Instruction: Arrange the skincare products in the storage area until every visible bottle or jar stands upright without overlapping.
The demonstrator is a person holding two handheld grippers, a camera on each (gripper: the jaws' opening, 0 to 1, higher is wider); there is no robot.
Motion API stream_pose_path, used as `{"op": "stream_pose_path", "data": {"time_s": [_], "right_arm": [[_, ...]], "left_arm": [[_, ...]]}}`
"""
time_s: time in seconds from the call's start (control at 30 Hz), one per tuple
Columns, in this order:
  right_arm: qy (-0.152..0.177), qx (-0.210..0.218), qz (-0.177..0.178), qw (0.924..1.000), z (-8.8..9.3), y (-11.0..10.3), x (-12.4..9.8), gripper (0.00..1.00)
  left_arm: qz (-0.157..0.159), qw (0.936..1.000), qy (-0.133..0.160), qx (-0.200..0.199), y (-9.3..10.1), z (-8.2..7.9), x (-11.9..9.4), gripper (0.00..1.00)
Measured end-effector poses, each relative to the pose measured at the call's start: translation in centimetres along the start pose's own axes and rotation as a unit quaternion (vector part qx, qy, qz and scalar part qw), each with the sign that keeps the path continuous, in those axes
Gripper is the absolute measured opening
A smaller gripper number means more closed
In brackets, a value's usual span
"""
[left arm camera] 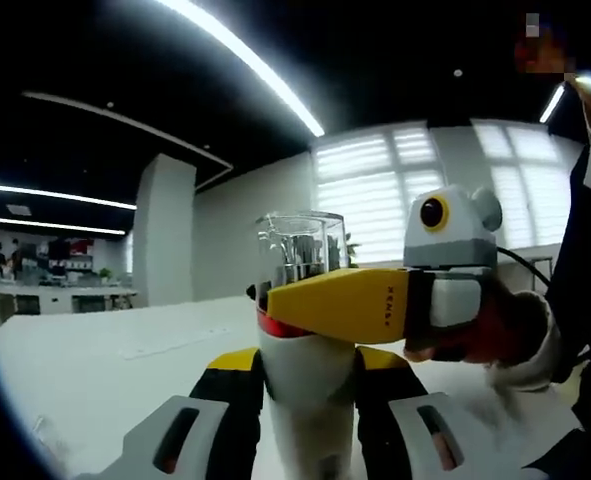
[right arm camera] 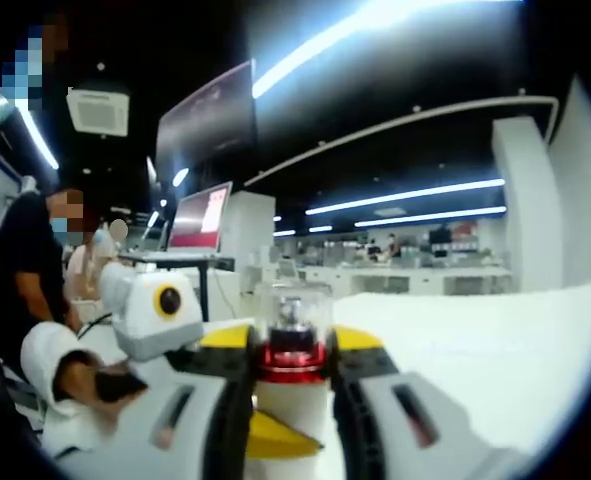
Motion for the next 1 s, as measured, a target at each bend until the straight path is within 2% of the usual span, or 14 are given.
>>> {"op": "stream_pose_path", "data": {"time_s": [0.17,0.27,0.67,0.9,0.97,1.0], "right_arm": [[-0.001,0.002,0.003,1.0000,0.0,0.1,0.1,0.28],[-0.001,0.003,0.020,0.9998,0.0,0.4,0.2,0.28],[-0.006,0.004,0.031,0.9995,0.1,0.6,0.0,0.28],[-0.005,0.006,0.033,0.9994,0.1,0.7,0.0,0.28],[-0.005,0.006,0.033,0.9994,0.1,0.8,0.0,0.28],[-0.005,0.006,0.033,0.9994,0.1,0.8,0.0,0.28]], "left_arm": [[0.004,0.9999,0.002,-0.011,-0.1,0.0,0.2,0.36],[0.006,0.9997,0.002,-0.023,-0.4,-0.1,1.0,0.36],[0.000,0.9999,-0.014,-0.008,-0.2,-0.1,1.6,0.37],[-0.019,0.9992,-0.028,0.021,-0.1,0.1,1.7,0.38],[-0.019,0.9993,-0.025,0.020,-0.1,0.1,1.8,0.38],[-0.012,0.9998,-0.015,0.005,-0.1,-0.2,1.9,0.37]]}}
Point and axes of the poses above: the point that each gripper's makers call its tool centre point, and the gripper's own axes: x roughly forward along the fingers, y roughly to its right, z roughly out of its underside, the point moved 2 cm from there along -x, roughly backward along the fingers, and after that the axes turned 14 degrees about -y, right-handed, at the moved point
